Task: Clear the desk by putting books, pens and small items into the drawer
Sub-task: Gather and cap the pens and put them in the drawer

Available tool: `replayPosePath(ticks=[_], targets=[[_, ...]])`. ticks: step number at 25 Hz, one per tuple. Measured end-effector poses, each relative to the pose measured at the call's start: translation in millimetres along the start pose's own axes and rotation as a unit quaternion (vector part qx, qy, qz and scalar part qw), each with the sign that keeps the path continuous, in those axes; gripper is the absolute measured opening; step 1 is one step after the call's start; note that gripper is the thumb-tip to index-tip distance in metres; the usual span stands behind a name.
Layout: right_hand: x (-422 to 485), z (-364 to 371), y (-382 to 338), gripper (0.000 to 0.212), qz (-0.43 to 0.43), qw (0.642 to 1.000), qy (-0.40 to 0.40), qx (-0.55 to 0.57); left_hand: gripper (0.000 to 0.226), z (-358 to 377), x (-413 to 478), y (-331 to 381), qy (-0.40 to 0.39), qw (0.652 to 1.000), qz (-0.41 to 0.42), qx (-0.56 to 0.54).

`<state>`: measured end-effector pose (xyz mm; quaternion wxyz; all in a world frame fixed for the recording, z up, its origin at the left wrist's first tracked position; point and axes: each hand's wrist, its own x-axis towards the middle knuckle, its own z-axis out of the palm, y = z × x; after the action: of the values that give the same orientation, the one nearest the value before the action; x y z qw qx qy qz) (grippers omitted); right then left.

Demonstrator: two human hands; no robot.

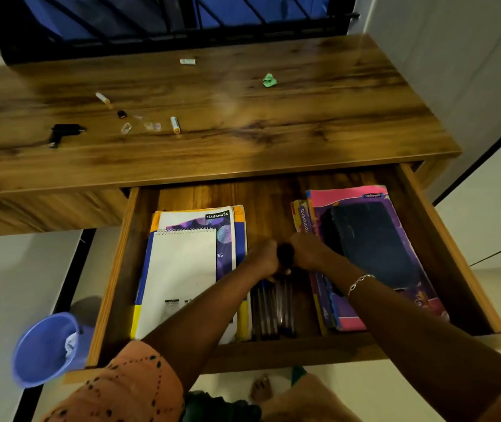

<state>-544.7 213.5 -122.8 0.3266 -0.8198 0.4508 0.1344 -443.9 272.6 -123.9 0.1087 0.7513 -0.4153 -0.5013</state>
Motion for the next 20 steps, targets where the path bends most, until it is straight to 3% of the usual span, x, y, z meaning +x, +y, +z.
replayPosePath(ticks=[5, 16, 20], targets=[[-2, 5, -2, 0.021, -0.004, 0.999, 0.018, -0.031, 0.028, 9, -6, -4, 0.098, 0.974, 0.061, 0.193], [-17, 16, -5, 0.029, -0.025, 0.994, 0.035, -0.1, 0.029, -3, -19, -21, 0.151, 0.938, 0.169, 0.262], [-35, 9, -9, 0.033, -0.08, 0.985, 0.116, -0.095, 0.032, -12, -32, -23, 0.19, 0.931, 0.183, 0.254]])
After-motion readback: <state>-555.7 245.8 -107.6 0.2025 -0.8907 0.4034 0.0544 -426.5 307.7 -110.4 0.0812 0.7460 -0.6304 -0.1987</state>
